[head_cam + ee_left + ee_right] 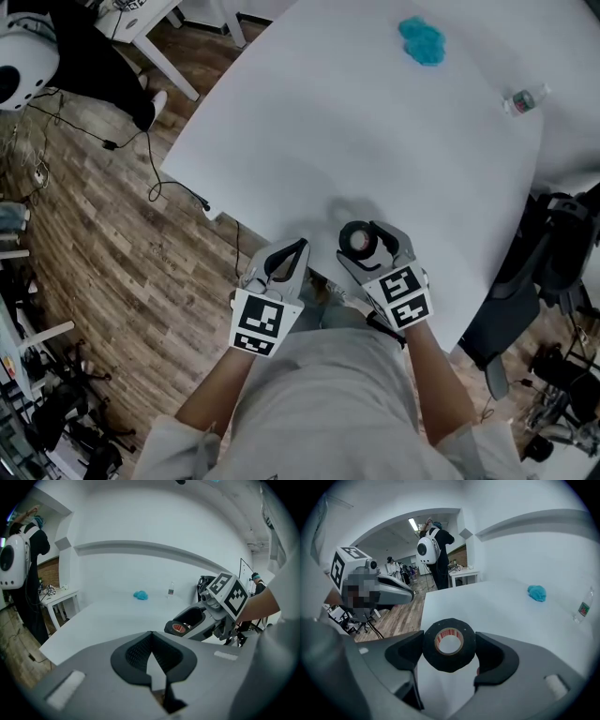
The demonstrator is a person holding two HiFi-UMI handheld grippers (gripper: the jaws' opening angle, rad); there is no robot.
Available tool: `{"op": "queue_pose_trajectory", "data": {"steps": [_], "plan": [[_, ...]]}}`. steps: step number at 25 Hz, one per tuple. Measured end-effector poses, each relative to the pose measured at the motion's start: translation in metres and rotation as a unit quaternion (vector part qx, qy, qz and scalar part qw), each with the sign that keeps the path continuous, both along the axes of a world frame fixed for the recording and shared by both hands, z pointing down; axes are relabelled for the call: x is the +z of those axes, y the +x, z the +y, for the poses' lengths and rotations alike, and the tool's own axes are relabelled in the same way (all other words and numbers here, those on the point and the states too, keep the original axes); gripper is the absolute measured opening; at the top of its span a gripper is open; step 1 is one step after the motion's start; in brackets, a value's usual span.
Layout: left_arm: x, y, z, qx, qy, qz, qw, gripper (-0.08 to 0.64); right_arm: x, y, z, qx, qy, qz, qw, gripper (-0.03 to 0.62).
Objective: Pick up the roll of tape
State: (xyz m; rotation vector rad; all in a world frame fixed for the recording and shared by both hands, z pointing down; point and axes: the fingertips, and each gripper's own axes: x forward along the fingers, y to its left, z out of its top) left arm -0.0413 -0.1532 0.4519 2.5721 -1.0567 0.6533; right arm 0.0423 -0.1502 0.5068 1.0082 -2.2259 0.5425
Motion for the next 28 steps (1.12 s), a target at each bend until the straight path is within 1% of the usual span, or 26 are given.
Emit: {"op": "queue_pose_trajectory", "data": {"steps": [12,18,23,28], "plan": [[-0.025,0.007,0.012,-0.002,0.02,0.006,0.9998,0.015,-0.036,0.002,0.009,-0.004,0.027,-0.012,1.0,0.35],[-0.042,0.008,0.011,-0.003,0.035,0.012,0.9993,0.015,-0.059,0.002,0.012,-0.004,0.048,-0.019,0.999,0.35],[-0.051,0.013,0.012,0.001,0.047,0.011,0.9989,0.015,-0.07,0.002,0.016,-0.004,0.053,-0.037,0.998,0.35],[-0.056,0.013,0.012,-0.006,0.054,0.011,0.9985,0.015,-0.079,0.006,0.021,-0.005,0.059,-0.047,0.997,0.348]]}}
